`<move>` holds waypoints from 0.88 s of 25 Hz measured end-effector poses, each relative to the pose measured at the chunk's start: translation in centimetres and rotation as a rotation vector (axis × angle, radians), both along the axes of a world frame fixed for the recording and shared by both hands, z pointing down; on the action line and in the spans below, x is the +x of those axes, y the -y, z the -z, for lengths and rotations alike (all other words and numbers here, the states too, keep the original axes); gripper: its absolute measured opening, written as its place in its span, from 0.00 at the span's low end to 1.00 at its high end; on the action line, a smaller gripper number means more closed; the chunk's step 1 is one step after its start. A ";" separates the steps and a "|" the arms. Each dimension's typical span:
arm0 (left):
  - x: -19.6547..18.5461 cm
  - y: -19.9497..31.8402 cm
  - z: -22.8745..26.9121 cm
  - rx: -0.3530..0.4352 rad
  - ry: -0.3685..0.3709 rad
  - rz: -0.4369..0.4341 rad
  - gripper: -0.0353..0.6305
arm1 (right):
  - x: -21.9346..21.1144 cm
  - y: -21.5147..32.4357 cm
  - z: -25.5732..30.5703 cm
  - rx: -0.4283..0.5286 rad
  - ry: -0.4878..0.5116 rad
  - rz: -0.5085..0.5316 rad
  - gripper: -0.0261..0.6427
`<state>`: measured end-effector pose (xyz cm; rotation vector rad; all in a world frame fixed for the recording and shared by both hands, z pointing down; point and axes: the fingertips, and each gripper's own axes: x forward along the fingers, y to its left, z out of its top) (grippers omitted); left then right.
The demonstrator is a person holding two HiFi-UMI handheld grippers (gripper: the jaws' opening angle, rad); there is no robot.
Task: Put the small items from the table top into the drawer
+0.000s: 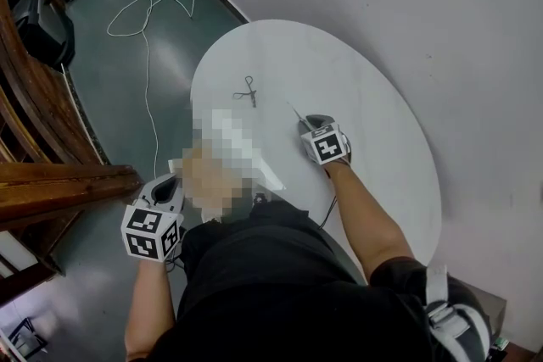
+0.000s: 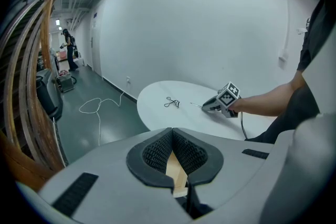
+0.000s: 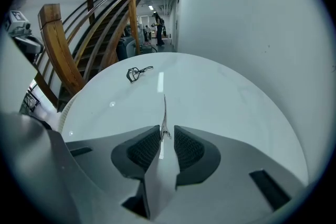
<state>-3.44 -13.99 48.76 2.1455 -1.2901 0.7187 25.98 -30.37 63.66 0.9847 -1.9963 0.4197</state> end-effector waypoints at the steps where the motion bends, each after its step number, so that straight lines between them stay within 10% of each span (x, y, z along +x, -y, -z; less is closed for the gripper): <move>1: 0.0 0.1 0.0 0.002 -0.003 0.002 0.08 | 0.0 0.0 0.0 -0.005 0.007 -0.001 0.14; 22: -2.6 0.3 1.2 0.060 -0.019 -0.052 0.08 | -1.4 -2.3 1.3 -0.082 0.165 -0.179 0.12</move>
